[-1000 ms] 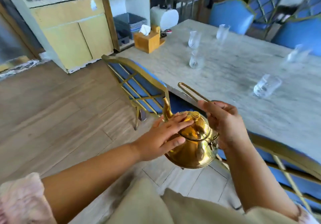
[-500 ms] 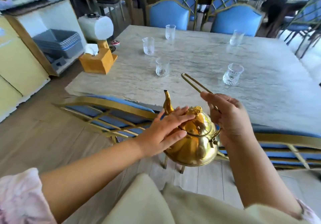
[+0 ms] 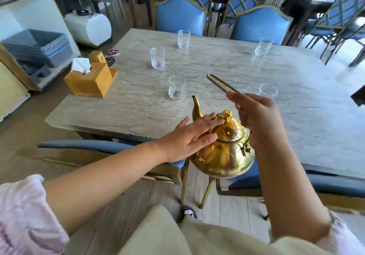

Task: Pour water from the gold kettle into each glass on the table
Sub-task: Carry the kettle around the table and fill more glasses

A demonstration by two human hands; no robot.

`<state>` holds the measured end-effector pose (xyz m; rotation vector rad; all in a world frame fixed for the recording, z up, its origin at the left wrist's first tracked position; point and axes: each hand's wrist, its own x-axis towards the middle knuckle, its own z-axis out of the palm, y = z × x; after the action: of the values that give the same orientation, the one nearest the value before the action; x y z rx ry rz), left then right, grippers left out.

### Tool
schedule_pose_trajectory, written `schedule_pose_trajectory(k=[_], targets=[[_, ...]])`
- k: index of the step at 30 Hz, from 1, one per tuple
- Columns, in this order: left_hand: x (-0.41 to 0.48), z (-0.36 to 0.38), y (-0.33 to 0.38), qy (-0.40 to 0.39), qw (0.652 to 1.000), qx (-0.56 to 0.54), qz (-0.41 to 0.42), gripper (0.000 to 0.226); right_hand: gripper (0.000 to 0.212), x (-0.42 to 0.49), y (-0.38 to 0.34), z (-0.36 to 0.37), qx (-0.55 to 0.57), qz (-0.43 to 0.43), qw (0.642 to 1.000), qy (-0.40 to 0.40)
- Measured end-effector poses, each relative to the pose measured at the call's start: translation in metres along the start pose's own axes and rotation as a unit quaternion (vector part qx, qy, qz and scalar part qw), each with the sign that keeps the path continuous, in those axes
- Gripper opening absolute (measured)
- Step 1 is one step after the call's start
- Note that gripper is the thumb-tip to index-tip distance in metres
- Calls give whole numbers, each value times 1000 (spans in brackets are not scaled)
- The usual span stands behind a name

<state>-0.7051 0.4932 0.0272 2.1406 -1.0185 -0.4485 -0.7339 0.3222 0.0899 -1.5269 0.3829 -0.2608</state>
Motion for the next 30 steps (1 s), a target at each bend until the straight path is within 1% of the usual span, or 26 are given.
schedule_pose_trajectory(k=[3, 5, 7, 9, 10, 13, 18, 21, 27, 30], targets=[[25, -14, -13, -7, 999, 26, -17, 52, 38, 37, -3, 8, -56, -22, 998, -14], [43, -22, -22, -1, 999, 39, -28, 53, 34, 61, -6, 14, -93, -36, 995, -31], [58, -28, -30, 5, 999, 36, -37, 54, 34, 85, -8, 21, -121, -50, 991, -43], [71, -34, -37, 11, 999, 30, -44, 55, 39, 106, -10, 27, -145, -74, 985, -57], [77, -36, -40, 11, 998, 32, -49, 56, 38, 116, -10, 30, -163, -87, 981, -66], [92, -40, -51, 6, 997, 46, -66, 58, 12, 141, -14, 41, -211, -132, 965, -87], [112, -44, -67, 9, 994, 41, -98, 68, 17, 175, -12, 56, -256, -177, 942, -122], [119, -46, -74, 19, 994, 23, -109, 70, 17, 190, -13, 65, -273, -179, 933, -148], [125, -47, -83, 48, 993, -13, -112, 83, 20, 211, -15, 82, -318, -195, 907, -194], [130, -47, -84, 59, 991, -32, -118, 84, 20, 218, -18, 89, -333, -196, 900, -203]])
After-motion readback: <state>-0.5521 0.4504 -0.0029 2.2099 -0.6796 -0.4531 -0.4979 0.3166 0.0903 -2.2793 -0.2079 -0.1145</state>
